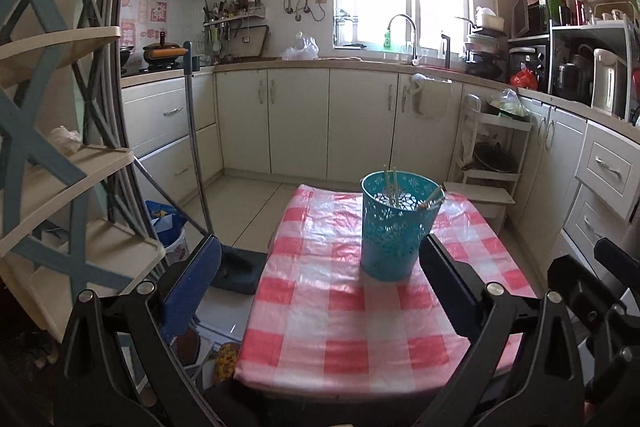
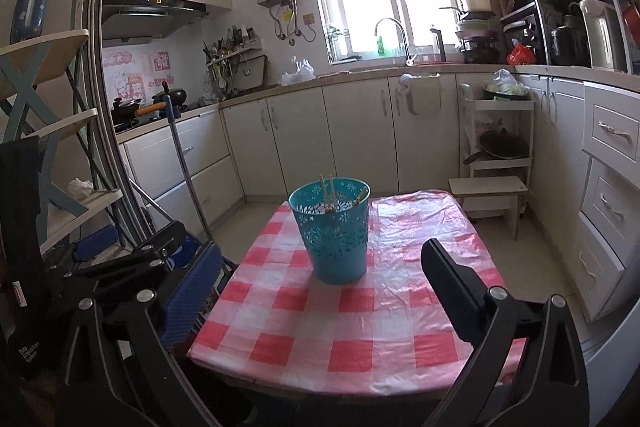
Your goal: Organize utensils
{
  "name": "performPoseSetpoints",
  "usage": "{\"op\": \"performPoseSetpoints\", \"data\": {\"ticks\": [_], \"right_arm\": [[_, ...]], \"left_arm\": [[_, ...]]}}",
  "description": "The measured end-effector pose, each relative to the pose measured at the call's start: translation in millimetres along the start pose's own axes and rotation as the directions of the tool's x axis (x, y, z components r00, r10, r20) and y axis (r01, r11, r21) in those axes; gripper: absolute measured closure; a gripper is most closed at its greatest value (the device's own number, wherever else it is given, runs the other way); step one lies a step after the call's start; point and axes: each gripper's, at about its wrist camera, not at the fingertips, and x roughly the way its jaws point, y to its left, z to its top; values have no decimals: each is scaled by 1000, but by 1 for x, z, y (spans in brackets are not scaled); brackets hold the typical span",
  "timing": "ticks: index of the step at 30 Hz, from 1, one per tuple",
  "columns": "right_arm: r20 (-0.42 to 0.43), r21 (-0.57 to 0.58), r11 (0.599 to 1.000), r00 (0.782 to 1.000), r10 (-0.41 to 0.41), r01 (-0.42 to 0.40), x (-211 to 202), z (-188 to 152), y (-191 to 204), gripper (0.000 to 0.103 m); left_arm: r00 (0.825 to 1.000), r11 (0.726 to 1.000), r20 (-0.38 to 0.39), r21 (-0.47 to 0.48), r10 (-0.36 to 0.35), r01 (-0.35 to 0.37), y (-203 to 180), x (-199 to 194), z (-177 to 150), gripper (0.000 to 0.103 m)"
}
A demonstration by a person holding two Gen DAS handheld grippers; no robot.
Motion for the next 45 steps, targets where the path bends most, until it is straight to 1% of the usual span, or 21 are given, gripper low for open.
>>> {"op": "performPoseSetpoints", "data": {"ticks": [3,6,9,11,12,13,14,16,19,24,26,29,33,36,41,45], "right_arm": [[-51,-1,1000,999,-17,17,-13,-3,5,7],[-89,-10,1000,996,-25,25,-30,-4,11,7],[-103,-24,999,994,-24,22,-52,-5,20,7],[-115,-23,1000,993,-16,13,-62,-5,24,7],[-126,-22,1000,992,1,-4,-69,-6,27,7],[-135,-19,1000,991,12,-14,-73,-7,29,7],[-148,-11,1000,989,21,-23,-79,-7,31,7],[-167,7,999,985,38,-37,-87,-9,33,7],[-203,37,999,978,42,-35,-98,-13,35,7],[-242,56,998,970,3,11,-121,-24,41,7],[-239,59,997,970,-31,47,-132,-29,44,7],[-230,65,995,972,-53,70,-146,-38,52,7],[-216,44,998,976,-38,48,-165,-55,68,7],[-207,22,999,978,-33,38,-173,-60,74,7],[-205,63,998,979,16,-4,-178,-61,73,7],[-209,62,998,978,11,2,-178,-60,74,7]], "left_arm": [[1000,1000,-13,6,0,0,4,-24,-2,8],[999,1000,-50,-8,-19,18,10,-45,-2,8],[997,1000,-73,-4,-28,28,15,-64,-4,8],[994,999,-104,6,-45,46,16,-77,-4,8],[992,999,-115,18,-42,44,16,-81,-4,8],[991,998,-133,50,-21,28,15,-86,-4,8],[991,997,-137,77,-2,13,14,-92,-5,8],[991,996,-133,94,14,-2,15,-104,-7,8],[989,997,-148,82,5,7,21,-120,-10,8],[985,998,-175,66,-6,18,30,-141,-17,8],[985,998,-172,64,-5,16,34,-148,-20,8],[985,998,-175,55,-14,24,38,-159,-21,8],[987,998,-160,53,-20,29,41,-177,-24,8],[987,998,-160,54,-29,38,41,-186,-28,8],[985,998,-170,48,-30,39,46,-194,-33,8],[984,998,-173,48,-29,38,47,-199,-36,8]]}}
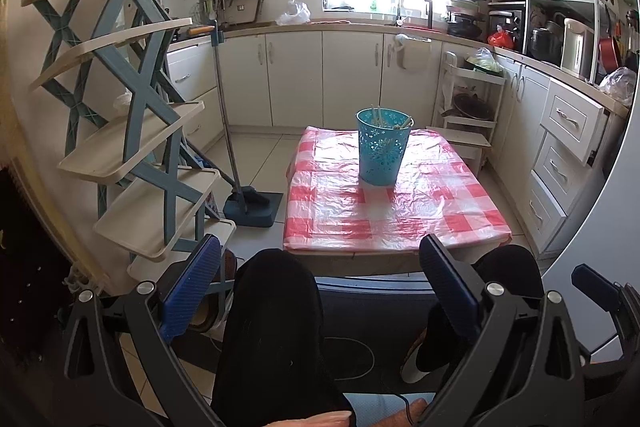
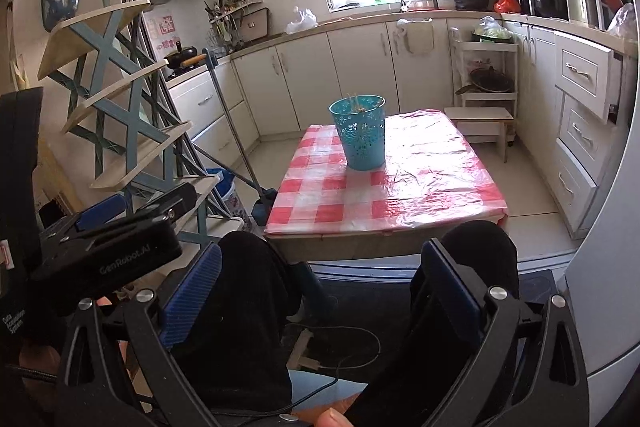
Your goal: Organize utensils
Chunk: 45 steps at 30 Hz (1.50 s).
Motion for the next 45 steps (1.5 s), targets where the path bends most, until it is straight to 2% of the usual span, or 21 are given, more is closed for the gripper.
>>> {"op": "performPoseSetpoints", "data": {"ticks": [11,22,33,45], "right_arm": [[37,-4,1000,999,-9,9,-9,2,-2,7],[130,-14,1000,991,-25,27,-28,7,-2,7],[165,-23,1000,986,-15,20,-35,10,2,7],[167,-28,1000,986,-8,12,-34,10,3,7]], "left_arm": [[1000,1000,11,-2,7,-7,3,-3,2,8],[1000,1000,24,-10,8,-8,4,-8,3,8],[1000,1000,31,-5,5,-5,3,-10,3,8],[1000,1000,31,-4,4,-4,2,-11,3,8]]}}
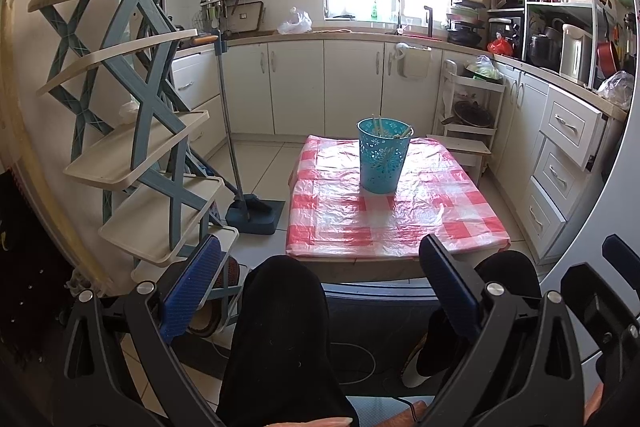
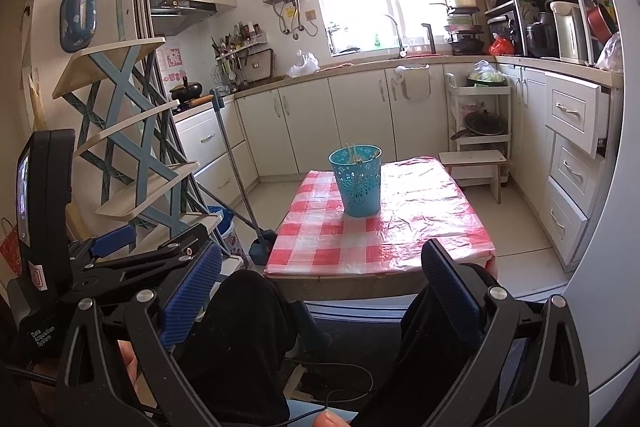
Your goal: Organize utensils
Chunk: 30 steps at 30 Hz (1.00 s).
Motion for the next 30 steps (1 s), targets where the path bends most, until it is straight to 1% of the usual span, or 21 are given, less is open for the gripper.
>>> {"op": "performPoseSetpoints", "data": {"ticks": [22,30], "right_arm": [[-1,-2,1000,1000,3,-3,1,-2,5,7],[-3,0,1000,1000,3,-3,2,-3,6,7]], "left_arm": [[1000,1000,-5,3,-4,4,-2,0,-1,8],[1000,1000,-14,9,-18,18,5,3,-3,8]]}}
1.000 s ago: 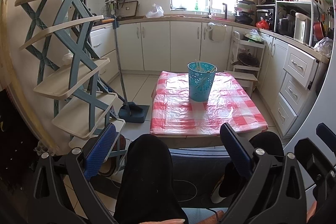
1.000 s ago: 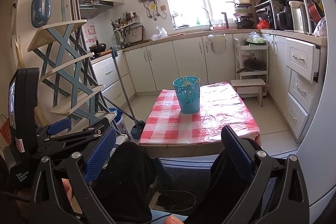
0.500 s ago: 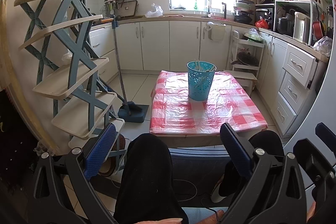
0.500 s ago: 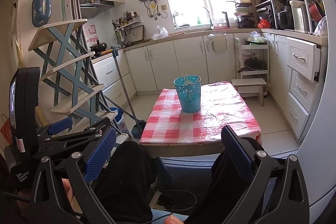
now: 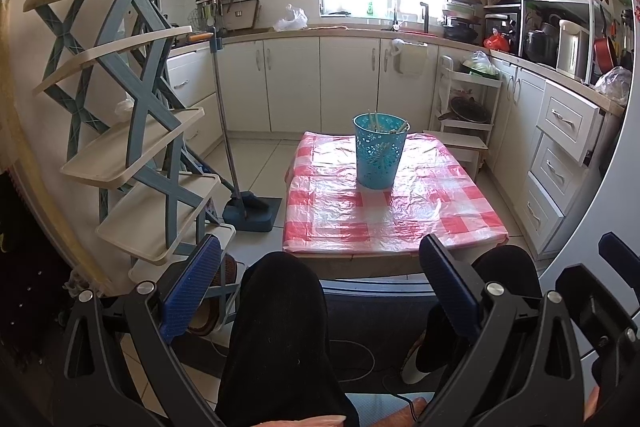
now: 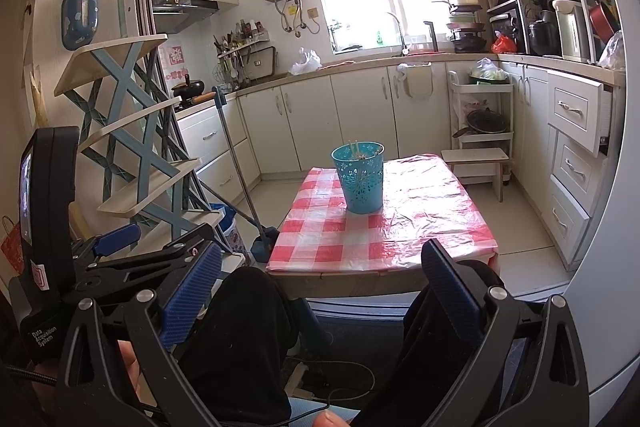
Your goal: Organize utensils
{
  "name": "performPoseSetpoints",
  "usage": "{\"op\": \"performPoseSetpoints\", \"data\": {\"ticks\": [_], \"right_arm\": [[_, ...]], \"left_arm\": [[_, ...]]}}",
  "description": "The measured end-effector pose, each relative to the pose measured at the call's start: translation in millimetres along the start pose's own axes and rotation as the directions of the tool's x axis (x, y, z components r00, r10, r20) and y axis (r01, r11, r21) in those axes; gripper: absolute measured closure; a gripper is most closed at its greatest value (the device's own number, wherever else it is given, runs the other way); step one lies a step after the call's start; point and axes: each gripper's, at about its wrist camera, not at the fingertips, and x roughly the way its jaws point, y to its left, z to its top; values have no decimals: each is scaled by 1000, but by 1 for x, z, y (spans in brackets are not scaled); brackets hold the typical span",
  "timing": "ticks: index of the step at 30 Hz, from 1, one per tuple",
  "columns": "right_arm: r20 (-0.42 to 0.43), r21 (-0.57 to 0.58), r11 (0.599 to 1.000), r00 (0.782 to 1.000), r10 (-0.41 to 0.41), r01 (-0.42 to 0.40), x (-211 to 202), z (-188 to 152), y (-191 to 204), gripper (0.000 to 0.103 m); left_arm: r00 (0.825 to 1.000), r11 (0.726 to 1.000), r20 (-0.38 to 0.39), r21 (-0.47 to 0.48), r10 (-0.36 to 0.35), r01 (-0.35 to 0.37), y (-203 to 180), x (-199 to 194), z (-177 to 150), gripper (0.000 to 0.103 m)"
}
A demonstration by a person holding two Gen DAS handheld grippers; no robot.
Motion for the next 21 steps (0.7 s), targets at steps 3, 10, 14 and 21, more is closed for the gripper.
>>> {"op": "performPoseSetpoints", "data": {"ticks": [3,10,14,21], "right_arm": [[-3,0,1000,1000,2,-2,2,-2,3,7],[-1,-2,1000,1000,2,-2,4,-6,3,7],[-2,-1,1000,1000,3,-3,3,-6,-1,7],[-1,0,1000,1000,4,-4,3,-6,-1,7]], "left_arm": [[1000,1000,-18,-15,-22,22,4,4,0,8],[999,1000,53,-24,-7,8,12,-4,-4,8],[999,1000,47,1,3,-3,7,-1,-5,8],[999,1000,51,-3,9,-9,10,-1,-4,8]]}}
